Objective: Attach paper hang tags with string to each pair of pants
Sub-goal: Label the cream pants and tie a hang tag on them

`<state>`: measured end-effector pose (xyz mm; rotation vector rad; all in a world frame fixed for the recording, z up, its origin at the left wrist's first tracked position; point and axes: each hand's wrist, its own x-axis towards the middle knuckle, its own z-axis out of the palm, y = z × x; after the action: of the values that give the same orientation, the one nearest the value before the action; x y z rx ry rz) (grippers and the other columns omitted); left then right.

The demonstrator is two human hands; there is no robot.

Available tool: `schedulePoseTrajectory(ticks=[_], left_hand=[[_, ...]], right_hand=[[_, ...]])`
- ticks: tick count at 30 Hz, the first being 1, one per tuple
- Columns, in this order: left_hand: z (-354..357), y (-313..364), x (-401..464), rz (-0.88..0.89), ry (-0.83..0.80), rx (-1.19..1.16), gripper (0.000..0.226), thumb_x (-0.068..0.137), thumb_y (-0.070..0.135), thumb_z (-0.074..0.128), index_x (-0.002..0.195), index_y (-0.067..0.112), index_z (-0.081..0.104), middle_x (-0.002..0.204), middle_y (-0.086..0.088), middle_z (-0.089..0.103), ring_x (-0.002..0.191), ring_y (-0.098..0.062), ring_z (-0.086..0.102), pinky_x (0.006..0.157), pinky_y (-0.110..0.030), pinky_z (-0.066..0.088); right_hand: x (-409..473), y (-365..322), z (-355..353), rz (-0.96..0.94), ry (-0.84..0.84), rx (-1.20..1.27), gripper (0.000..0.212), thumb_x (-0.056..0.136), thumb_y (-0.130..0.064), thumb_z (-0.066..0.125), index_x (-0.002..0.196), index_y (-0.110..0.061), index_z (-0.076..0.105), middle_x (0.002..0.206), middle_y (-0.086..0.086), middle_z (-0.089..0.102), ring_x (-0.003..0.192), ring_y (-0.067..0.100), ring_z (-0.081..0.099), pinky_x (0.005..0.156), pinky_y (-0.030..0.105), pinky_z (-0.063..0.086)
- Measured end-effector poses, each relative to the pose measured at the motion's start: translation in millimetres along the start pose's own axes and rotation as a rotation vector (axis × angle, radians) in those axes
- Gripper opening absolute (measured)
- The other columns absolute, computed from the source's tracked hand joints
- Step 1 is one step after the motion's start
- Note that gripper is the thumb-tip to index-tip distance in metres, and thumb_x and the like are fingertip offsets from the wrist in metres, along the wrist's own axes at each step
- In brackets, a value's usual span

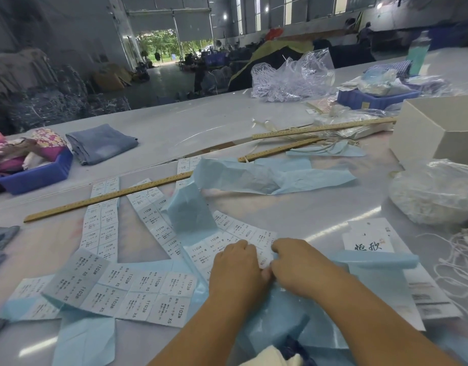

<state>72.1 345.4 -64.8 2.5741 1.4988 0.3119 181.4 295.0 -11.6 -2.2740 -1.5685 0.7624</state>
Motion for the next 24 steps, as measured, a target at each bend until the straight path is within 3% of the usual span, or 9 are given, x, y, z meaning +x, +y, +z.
schedulePoseTrajectory(ticks=[3,7,10,14,17,19,20,22,24], left_hand=[[-1.3,-3.2,-0.7,-0.012,0.073,-0.058,0.017,0.087,0.033,0.047,0.075,0.021,0.046,0.082,0.005,0.051,0.079,-0.019,0.046,0.077,-0.033,0.039],[-11.4,-17.7,-1.0,-0.032,0.216,-0.143,0.026,0.094,0.024,0.049,0.07,0.016,0.051,0.077,-0.001,0.059,0.077,-0.024,0.054,0.074,-0.035,0.039],[-23.4,-32.5,-4.5,0.036,0.337,-0.203,0.018,0.089,0.011,0.057,0.073,0.007,0.064,0.078,-0.004,0.065,0.075,-0.025,0.057,0.074,-0.039,0.044],[-34.1,-43.7,-11.9,0.278,0.454,-0.099,0.009,0.076,-0.002,0.071,0.071,0.006,0.07,0.081,-0.002,0.07,0.072,-0.026,0.062,0.07,-0.04,0.052],[-40.1,-46.5,-13.0,0.37,0.545,-0.012,0.014,0.065,-0.003,0.077,0.067,0.008,0.069,0.085,-0.001,0.071,0.072,-0.026,0.063,0.074,-0.036,0.051],[-44.1,-47.3,-13.7,0.398,0.566,0.023,0.014,0.062,-0.002,0.078,0.066,0.009,0.069,0.087,-0.002,0.071,0.073,-0.026,0.063,0.078,-0.034,0.051],[-45.6,-47.9,-14.1,0.414,0.568,0.038,0.014,0.062,-0.002,0.078,0.066,0.009,0.069,0.088,-0.002,0.071,0.074,-0.026,0.063,0.08,-0.035,0.051],[-48.1,-49.1,-15.3,0.442,0.559,0.058,0.015,0.062,-0.002,0.077,0.065,0.008,0.067,0.091,-0.004,0.07,0.077,-0.026,0.063,0.081,-0.035,0.052],[-50.2,-50.9,-15.9,0.446,0.553,0.059,0.018,0.06,-0.003,0.078,0.065,0.008,0.064,0.091,-0.006,0.069,0.076,-0.027,0.062,0.077,-0.036,0.053]], right_hand=[[1.9,0.9,2.5,-0.05,0.039,0.083,0.03,0.091,-0.016,0.052,0.12,-0.016,0.061,0.123,0.003,0.061,0.092,0.018,0.055,0.065,0.021,0.043],[4.0,1.2,1.7,-0.109,0.145,0.075,0.035,0.091,-0.019,0.051,0.124,-0.013,0.059,0.13,0.003,0.059,0.116,0.023,0.055,0.096,0.035,0.046],[7.9,4.0,-4.2,-0.104,0.23,0.113,0.046,0.093,-0.029,0.053,0.137,-0.018,0.049,0.143,0.001,0.049,0.129,0.02,0.045,0.104,0.033,0.038],[7.0,-0.4,-7.6,-0.137,0.286,0.299,0.056,0.094,-0.047,0.054,0.143,-0.022,0.045,0.142,-0.005,0.049,0.128,0.016,0.046,0.101,0.03,0.035],[6.0,-4.2,-6.3,-0.223,0.213,0.551,0.022,0.091,-0.04,0.062,0.099,-0.021,0.071,0.091,-0.01,0.071,0.089,0.011,0.064,0.086,0.034,0.05],[4.6,-7.5,-4.6,-0.255,0.137,0.649,0.015,0.089,-0.034,0.066,0.085,-0.021,0.07,0.077,-0.004,0.071,0.078,0.012,0.065,0.083,0.036,0.052],[3.7,-8.8,-2.7,-0.267,0.114,0.667,0.01,0.088,-0.034,0.068,0.09,-0.025,0.069,0.081,-0.005,0.07,0.081,0.012,0.065,0.082,0.034,0.052],[5.4,-9.8,2.2,-0.294,0.112,0.648,0.023,0.086,-0.037,0.07,0.107,-0.035,0.06,0.101,-0.012,0.063,0.094,0.005,0.06,0.084,0.024,0.048],[6.9,-10.1,5.4,-0.307,0.128,0.569,0.026,0.087,-0.037,0.069,0.11,-0.036,0.058,0.109,-0.02,0.057,0.101,-0.002,0.054,0.086,0.018,0.041]])
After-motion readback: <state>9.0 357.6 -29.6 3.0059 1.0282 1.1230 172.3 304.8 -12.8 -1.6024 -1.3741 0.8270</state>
